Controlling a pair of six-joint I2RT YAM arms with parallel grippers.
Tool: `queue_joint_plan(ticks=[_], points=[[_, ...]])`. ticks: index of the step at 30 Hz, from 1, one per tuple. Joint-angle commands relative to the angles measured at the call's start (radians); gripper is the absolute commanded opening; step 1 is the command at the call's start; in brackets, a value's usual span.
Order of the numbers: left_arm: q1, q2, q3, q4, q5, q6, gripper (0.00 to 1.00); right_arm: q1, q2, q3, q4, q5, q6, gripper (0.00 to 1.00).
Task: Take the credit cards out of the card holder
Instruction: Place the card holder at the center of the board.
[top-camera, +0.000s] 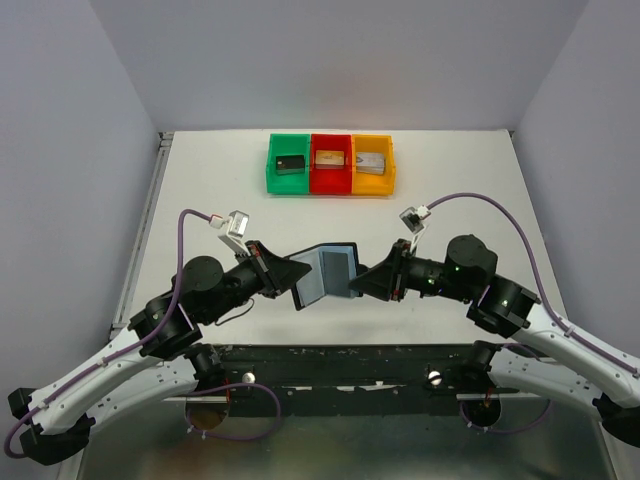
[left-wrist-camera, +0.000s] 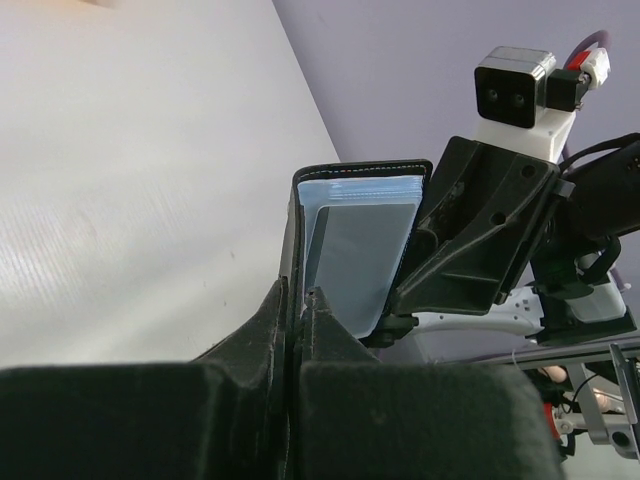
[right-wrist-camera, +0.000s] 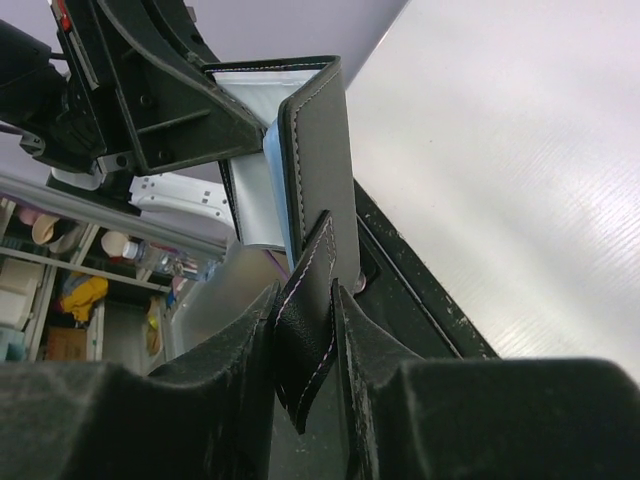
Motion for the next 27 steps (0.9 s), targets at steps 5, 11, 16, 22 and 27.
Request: queue_joint_plan(ticks=[5, 11, 16, 22, 27], points=[[0.007, -0.008, -0.024, 0.04, -0.002, -0.015, 0.0, -0.01, -0.036, -0.033, 0.085, -0.02, 0.023, 0.33], [0.007, -0.009, -0.039, 0.059, 0.01, -0.021, 0.0, -0.01, -0.048, -0.047, 0.128, -0.04, 0.035, 0.35], [0.007, -0.006, -0.042, 0.065, 0.017, -0.021, 0.0, -0.008, -0.048, -0.048, 0.137, -0.042, 0.044, 0.38], [0.007, -0.008, -0.042, 0.066, 0.017, -0.021, 0.0, -0.011, -0.042, -0.041, 0.132, -0.045, 0.039, 0.34], [0.007, -0.009, -0.041, 0.066, 0.018, -0.021, 0.0, -0.01, -0.036, -0.036, 0.129, -0.048, 0.041, 0.29]])
